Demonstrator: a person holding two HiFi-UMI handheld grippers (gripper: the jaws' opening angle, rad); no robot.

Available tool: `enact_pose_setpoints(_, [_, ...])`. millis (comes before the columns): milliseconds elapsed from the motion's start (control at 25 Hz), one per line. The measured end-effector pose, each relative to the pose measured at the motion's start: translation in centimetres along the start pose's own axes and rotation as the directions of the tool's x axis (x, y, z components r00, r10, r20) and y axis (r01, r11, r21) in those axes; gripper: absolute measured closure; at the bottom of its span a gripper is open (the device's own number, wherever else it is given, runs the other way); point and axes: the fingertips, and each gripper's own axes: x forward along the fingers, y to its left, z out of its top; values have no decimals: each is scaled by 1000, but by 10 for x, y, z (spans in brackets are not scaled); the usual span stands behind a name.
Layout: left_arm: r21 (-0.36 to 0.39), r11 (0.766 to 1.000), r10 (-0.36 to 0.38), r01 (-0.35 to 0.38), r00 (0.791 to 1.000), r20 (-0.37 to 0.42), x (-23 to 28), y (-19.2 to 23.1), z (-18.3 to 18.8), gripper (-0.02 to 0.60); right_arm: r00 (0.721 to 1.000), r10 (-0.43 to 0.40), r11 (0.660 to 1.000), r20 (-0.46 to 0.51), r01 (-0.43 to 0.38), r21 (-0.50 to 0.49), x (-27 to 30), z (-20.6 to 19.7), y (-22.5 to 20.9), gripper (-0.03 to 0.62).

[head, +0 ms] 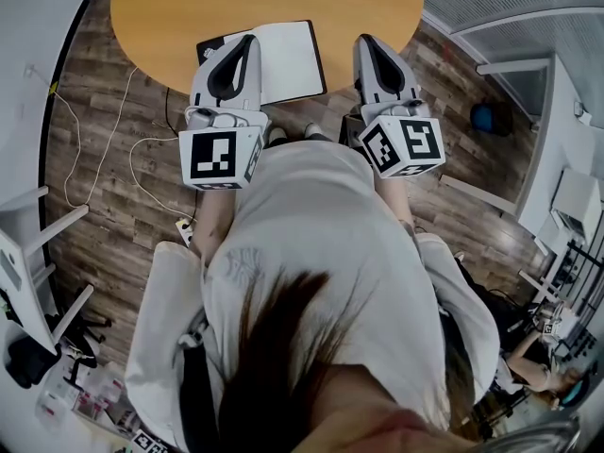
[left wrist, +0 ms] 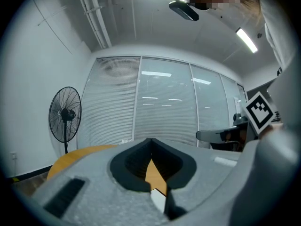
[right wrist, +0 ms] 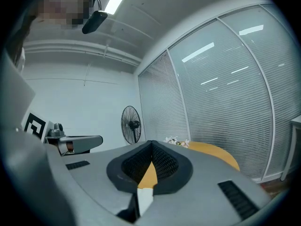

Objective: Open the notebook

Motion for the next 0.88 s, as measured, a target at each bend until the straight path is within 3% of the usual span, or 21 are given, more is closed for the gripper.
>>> enact_pose_setpoints(880, [-21, 1000, -5, 6, 1000, 5, 3, 7, -2, 565, 1000, -13, 1000, -18, 13, -29, 2, 1, -4, 592])
